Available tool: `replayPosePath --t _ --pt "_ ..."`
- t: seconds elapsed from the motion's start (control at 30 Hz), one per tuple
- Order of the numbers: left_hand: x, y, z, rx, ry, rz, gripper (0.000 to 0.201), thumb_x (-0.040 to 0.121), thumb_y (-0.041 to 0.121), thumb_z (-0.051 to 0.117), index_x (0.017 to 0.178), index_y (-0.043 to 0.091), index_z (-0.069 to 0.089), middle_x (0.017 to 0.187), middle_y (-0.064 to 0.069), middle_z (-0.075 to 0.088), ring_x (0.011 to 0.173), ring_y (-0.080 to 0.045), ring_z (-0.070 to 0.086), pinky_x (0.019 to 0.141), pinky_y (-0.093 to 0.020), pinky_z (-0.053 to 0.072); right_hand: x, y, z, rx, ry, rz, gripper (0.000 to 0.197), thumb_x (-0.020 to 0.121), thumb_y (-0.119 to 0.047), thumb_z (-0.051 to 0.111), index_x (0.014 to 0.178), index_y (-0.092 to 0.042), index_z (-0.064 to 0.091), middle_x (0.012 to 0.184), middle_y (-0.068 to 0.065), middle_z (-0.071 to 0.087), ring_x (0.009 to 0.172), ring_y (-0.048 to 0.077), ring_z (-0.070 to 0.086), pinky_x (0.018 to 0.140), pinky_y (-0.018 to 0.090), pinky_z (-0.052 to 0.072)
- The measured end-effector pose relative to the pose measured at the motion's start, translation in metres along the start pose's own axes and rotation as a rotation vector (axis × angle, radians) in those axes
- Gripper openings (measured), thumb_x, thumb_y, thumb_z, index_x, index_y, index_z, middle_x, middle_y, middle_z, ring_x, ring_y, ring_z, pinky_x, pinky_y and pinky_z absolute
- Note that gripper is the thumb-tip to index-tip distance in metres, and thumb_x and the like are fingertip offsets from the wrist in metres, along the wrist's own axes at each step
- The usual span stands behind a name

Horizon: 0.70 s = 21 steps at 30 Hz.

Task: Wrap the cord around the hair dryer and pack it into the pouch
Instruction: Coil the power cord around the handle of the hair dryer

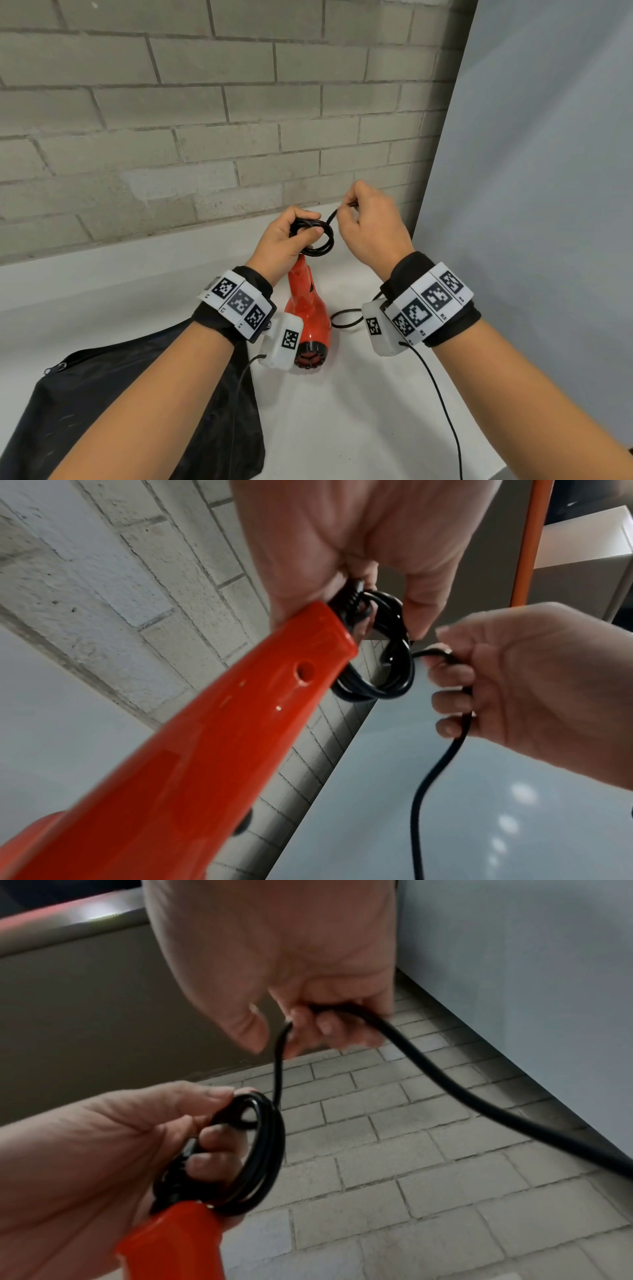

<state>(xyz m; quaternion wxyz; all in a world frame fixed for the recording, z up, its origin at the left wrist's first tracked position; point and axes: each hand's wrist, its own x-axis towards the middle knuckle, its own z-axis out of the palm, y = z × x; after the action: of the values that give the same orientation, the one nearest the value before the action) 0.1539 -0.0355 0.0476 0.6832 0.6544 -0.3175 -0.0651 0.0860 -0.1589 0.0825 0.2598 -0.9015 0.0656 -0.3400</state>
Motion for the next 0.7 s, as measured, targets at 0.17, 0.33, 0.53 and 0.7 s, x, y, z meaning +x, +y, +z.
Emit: replayPosePath --t 0.17,0.33,0.53,0.7 --pt "-0.002 0.000 -0.001 0.033 -0.074 -0.006 0.024 0.085 0.001 0.055 0.087 0.025 0.056 0.075 -0.006 0.049 0.067 -0.008 0.048 0.070 -0.014 0.042 0.003 0.006 0.003 -0.159 -0.323 0.140 0.036 0.096 -0.030 0.039 0.093 -0.004 0.064 0.072 0.005 0.056 0.071 0.024 0.052 0.058 0.029 0.038" --pt "-0.001 0.000 0.006 0.123 -0.152 -0.025 0.023 0.085 0.006 0.057 0.092 0.028 0.053 0.070 -0.008 0.040 0.070 -0.019 0.042 0.070 -0.022 0.043 0.013 0.005 0.003 0.000 -0.198 0.140 0.030 0.095 -0.026 0.039 0.090 -0.007 0.063 0.087 0.015 0.067 0.084 0.031 0.062 0.079 0.044 0.052" --pt "-0.001 0.002 0.008 0.141 -0.110 -0.034 0.020 0.089 0.015 0.053 0.110 0.017 0.051 0.074 0.007 0.052 0.060 0.002 0.052 0.061 -0.012 0.044 0.015 0.001 0.001 0.056 -0.165 0.118 0.030 0.095 -0.023 0.039 0.087 -0.007 0.062 0.081 0.012 0.066 0.080 0.029 0.061 0.080 0.047 0.051" --pt "0.002 0.004 0.003 0.241 -0.141 -0.026 0.016 0.089 0.014 0.054 0.104 0.014 0.059 0.084 0.007 0.058 0.068 0.003 0.055 0.067 -0.013 0.047 0.014 -0.004 -0.010 0.158 -0.059 0.077 0.033 0.095 -0.020 0.040 0.081 -0.002 0.064 0.070 0.005 0.063 0.060 0.013 0.053 0.064 0.031 0.045"
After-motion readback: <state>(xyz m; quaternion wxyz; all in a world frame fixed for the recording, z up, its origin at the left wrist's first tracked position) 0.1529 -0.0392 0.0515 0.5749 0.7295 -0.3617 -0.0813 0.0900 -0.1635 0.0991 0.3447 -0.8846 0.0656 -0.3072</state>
